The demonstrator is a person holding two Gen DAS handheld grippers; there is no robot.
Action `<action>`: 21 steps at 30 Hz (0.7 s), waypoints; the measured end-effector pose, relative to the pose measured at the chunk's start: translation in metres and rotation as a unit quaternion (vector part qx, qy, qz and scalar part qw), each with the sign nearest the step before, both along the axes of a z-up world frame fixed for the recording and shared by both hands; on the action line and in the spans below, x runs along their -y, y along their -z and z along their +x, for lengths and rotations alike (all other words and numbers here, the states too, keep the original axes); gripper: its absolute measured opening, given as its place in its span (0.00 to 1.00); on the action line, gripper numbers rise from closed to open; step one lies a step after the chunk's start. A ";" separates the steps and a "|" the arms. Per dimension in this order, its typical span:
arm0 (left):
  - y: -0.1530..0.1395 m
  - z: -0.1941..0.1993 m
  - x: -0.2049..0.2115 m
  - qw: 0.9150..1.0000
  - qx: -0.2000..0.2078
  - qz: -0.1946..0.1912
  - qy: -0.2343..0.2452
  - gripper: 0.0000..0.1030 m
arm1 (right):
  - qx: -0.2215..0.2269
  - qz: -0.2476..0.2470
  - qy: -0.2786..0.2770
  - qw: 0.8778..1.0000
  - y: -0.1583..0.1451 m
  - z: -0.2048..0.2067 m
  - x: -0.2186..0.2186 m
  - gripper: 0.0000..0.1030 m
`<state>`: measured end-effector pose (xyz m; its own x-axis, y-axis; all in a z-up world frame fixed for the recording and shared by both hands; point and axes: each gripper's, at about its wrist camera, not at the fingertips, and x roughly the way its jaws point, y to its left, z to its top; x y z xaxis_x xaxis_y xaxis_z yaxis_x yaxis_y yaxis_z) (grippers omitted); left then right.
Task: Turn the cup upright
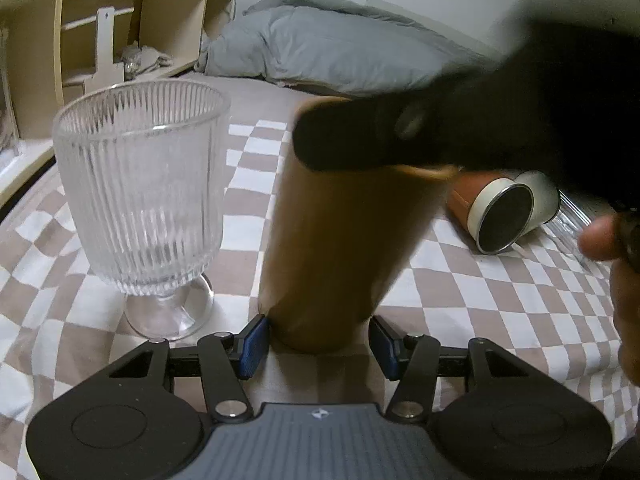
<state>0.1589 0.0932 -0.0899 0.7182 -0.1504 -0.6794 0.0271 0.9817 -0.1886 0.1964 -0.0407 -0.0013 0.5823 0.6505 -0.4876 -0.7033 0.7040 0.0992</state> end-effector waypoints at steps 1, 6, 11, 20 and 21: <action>-0.001 0.000 -0.001 1.000 -0.002 -0.003 -0.001 0.55 | -0.010 0.016 -0.006 1.000 -0.001 0.002 0.003 0.81; -0.006 -0.004 0.000 1.000 -0.002 0.000 -0.001 0.63 | -0.029 0.044 0.000 0.999 -0.007 0.005 0.009 0.84; -0.014 -0.011 0.001 1.000 -0.001 0.011 -0.002 0.69 | -0.028 0.042 0.017 0.999 -0.007 0.005 0.019 0.84; -0.040 -0.035 0.001 0.999 0.028 0.037 -0.007 0.87 | -0.019 0.040 0.030 0.999 -0.010 -0.005 0.038 0.86; -0.043 -0.038 0.002 0.999 0.032 0.041 -0.008 0.90 | -0.017 0.042 0.031 0.999 -0.011 -0.007 0.040 0.89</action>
